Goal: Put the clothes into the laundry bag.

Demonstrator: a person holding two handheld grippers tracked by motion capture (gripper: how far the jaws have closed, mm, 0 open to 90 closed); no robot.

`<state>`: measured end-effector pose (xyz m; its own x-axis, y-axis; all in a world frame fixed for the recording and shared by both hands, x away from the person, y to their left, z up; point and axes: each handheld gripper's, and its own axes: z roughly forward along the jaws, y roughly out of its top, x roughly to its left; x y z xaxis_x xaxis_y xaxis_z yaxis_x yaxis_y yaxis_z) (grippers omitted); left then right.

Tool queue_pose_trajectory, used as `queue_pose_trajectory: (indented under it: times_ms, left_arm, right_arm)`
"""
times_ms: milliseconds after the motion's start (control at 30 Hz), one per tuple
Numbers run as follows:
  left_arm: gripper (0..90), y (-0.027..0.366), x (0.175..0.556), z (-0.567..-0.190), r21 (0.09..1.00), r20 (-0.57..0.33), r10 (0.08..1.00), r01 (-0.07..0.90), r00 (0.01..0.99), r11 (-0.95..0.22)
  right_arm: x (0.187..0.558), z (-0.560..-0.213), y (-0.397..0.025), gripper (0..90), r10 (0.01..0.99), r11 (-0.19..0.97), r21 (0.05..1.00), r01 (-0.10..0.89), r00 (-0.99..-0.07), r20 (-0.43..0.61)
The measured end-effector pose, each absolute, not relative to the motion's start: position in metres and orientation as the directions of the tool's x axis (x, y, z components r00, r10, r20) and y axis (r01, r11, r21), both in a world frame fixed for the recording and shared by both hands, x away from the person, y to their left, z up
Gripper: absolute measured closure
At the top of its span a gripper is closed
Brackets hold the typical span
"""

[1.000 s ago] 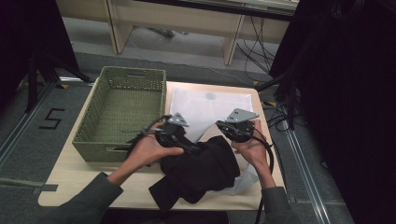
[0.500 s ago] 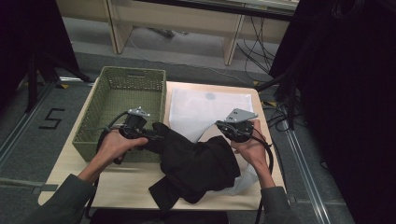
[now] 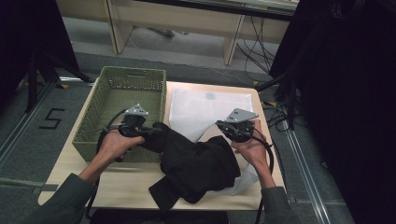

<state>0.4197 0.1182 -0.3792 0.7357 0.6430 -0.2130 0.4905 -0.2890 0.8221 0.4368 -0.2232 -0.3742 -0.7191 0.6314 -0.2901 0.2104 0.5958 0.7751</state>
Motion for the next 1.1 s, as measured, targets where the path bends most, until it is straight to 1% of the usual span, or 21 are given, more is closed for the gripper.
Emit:
queue_pose_trajectory:
  times_ms: [133, 167, 200, 267, 300, 333, 433, 467, 500, 533, 567, 633, 700, 733, 767, 800, 833, 933, 1000, 1033, 1100]
  left_arm:
    - [89.7, 0.092, 0.398, -0.348, 0.876, -0.201, 0.567, 0.406, 0.799, -0.261]
    - [89.6, 0.074, 0.388, -0.339, 0.889, -0.196, 0.514, 0.372, 0.835, -0.267]
    - [89.7, 0.074, 0.388, -0.339, 0.889, -0.196, 0.514, 0.372, 0.835, -0.267]
    - [89.7, 0.049, 0.377, -0.334, 0.892, -0.194, 0.444, 0.345, 0.875, -0.291]
    - [89.6, 0.021, 0.367, -0.341, 0.886, -0.194, 0.382, 0.329, 0.904, -0.328]
    - [89.6, 0.021, 0.367, -0.341, 0.886, -0.194, 0.382, 0.329, 0.904, -0.328]
    - [89.6, -0.023, 0.361, -0.374, 0.854, -0.223, 0.317, 0.341, 0.922, -0.393]
    - [89.5, -0.023, 0.361, -0.374, 0.854, -0.223, 0.317, 0.341, 0.922, -0.393]
    - [89.5, -0.044, 0.361, -0.396, 0.83, -0.231, 0.322, 0.358, 0.918, -0.427]
    - [89.4, -0.044, 0.361, -0.396, 0.83, -0.231, 0.322, 0.358, 0.918, -0.427]
    - [89.0, -0.06, 0.362, -0.419, 0.798, -0.222, 0.329, 0.365, 0.918, -0.479]
    - [86.4, -0.07, 0.366, -0.438, 0.764, -0.22, 0.335, 0.376, 0.916, -0.525]
    - [78.2, -0.072, 0.369, -0.447, 0.756, -0.223, 0.343, 0.383, 0.913, -0.53]
    - [69.6, -0.072, 0.369, -0.447, 0.756, -0.223, 0.343, 0.383, 0.913, -0.53]
    - [60.6, -0.066, 0.365, -0.437, 0.761, -0.218, 0.328, 0.371, 0.919, -0.532]
    - [55.0, -0.066, 0.365, -0.437, 0.761, -0.218, 0.328, 0.371, 0.919, -0.532]
    - [49.6, -0.053, 0.36, -0.419, 0.798, -0.17, 0.339, 0.331, 0.925, -0.504]
    - [33.9, -0.036, 0.36, -0.4, 0.81, -0.148, 0.363, 0.324, 0.92, -0.488]
    - [30.9, -0.017, 0.363, -0.384, 0.812, -0.133, 0.383, 0.322, 0.914, -0.487]
    - [28.2, 0.002, 0.369, -0.377, 0.8, -0.117, 0.431, 0.342, 0.895, -0.494]
    - [26.9, 0.011, 0.372, -0.376, 0.793, -0.103, 0.463, 0.354, 0.88, -0.496]
  right_arm:
    - [0.437, -0.373, -0.225, 89.8, 0.643, 0.586, 0.778, 0.227, -0.714, -0.276]
    - [0.437, -0.372, -0.225, 89.8, 0.647, 0.584, 0.779, 0.227, -0.71, -0.278]
    - [0.437, -0.372, -0.225, 89.8, 0.647, 0.584, 0.779, 0.227, -0.71, -0.278]
    - [0.438, -0.372, -0.226, 89.8, 0.638, 0.588, 0.781, 0.211, -0.714, -0.288]
    - [0.436, -0.371, -0.227, 89.8, 0.661, 0.568, 0.79, 0.23, -0.7, -0.271]
    - [0.436, -0.371, -0.227, 89.8, 0.661, 0.568, 0.79, 0.23, -0.7, -0.271]
    - [0.436, -0.371, -0.228, 89.8, 0.661, 0.568, 0.791, 0.229, -0.7, -0.272]
    - [0.437, -0.371, -0.228, 89.8, 0.658, 0.571, 0.79, 0.225, -0.701, -0.275]
    - [0.437, -0.371, -0.229, 89.8, 0.66, 0.568, 0.791, 0.229, -0.7, -0.271]
    - [0.437, -0.371, -0.229, 89.8, 0.66, 0.568, 0.791, 0.229, -0.7, -0.271]
    - [0.438, -0.372, -0.229, 89.8, 0.643, 0.581, 0.786, 0.213, -0.711, -0.283]
    - [0.438, -0.372, -0.23, 89.8, 0.648, 0.577, 0.786, 0.221, -0.71, -0.275]
    - [0.438, -0.373, -0.23, 89.8, 0.644, 0.581, 0.785, 0.216, -0.712, -0.28]
    - [0.438, -0.373, -0.23, 89.8, 0.644, 0.581, 0.785, 0.216, -0.712, -0.28]
    - [0.437, -0.374, -0.23, 89.8, 0.654, 0.572, 0.787, 0.232, -0.708, -0.268]
    - [0.438, -0.374, -0.23, 89.8, 0.646, 0.582, 0.782, 0.223, -0.71, -0.279]
    - [0.438, -0.374, -0.23, 89.8, 0.643, 0.584, 0.782, 0.217, -0.713, -0.282]
    - [0.438, -0.374, -0.231, 89.8, 0.648, 0.579, 0.783, 0.225, -0.71, -0.276]
    - [0.438, -0.374, -0.23, 89.8, 0.641, 0.584, 0.781, 0.218, -0.715, -0.279]
    - [0.437, -0.373, -0.23, 89.8, 0.638, 0.589, 0.777, 0.221, -0.717, -0.28]
    - [0.437, -0.373, -0.229, 89.8, 0.645, 0.582, 0.781, 0.227, -0.714, -0.273]
